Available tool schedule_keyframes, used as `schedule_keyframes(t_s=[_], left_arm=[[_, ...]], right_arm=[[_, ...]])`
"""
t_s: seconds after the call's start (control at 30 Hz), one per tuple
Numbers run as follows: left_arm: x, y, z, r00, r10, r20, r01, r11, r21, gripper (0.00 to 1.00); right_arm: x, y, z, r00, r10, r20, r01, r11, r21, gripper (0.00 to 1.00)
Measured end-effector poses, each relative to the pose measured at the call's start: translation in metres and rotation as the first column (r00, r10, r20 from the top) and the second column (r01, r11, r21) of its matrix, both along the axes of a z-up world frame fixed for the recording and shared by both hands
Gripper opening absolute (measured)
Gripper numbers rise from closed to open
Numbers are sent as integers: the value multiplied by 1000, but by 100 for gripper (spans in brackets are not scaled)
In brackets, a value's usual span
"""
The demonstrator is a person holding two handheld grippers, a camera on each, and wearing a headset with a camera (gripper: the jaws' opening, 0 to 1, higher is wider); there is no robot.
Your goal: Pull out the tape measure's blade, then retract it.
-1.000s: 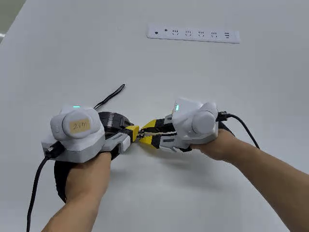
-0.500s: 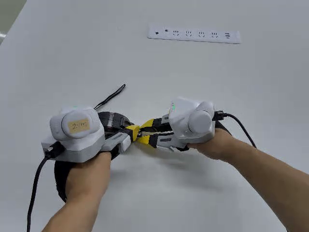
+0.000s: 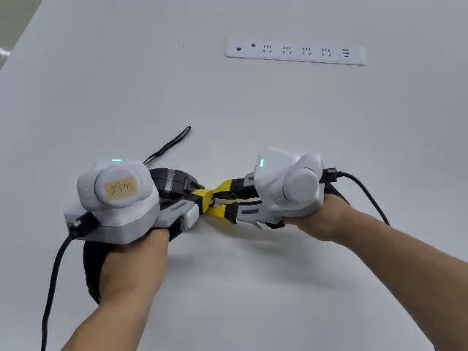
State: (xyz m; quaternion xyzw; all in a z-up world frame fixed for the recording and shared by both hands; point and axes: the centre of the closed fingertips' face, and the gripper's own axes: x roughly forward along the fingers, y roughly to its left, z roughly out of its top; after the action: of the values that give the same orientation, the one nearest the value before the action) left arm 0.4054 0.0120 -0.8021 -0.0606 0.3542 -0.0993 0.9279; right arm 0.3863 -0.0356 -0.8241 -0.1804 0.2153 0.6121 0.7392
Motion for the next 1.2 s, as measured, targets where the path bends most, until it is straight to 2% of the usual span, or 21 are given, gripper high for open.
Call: schedule_keyframes(t_s=[0.13,0.6,0.93,1.1,1.2], left_arm=[[-2,-1,-1,1000,-13,-8,13,1000,-4,65],[-1,-2,-1,999,-23,-34,23,1000,-1,66],[-2,-1,-1,999,-18,-42,18,1000,0,66],[-5,-2,-3,998,-40,-46,40,999,14,66],[-7,-2,-4,998,-44,-51,44,999,7,66]], right_arm=[[0,0,-1,1000,9,22,-9,1000,-9,13],[1,0,-2,1000,-6,11,6,1000,-22,15],[2,-3,-3,1000,-9,19,10,999,-35,17],[4,-5,-1,1000,-18,24,19,999,-37,20],[6,-8,-2,999,-25,28,26,999,-44,23]])
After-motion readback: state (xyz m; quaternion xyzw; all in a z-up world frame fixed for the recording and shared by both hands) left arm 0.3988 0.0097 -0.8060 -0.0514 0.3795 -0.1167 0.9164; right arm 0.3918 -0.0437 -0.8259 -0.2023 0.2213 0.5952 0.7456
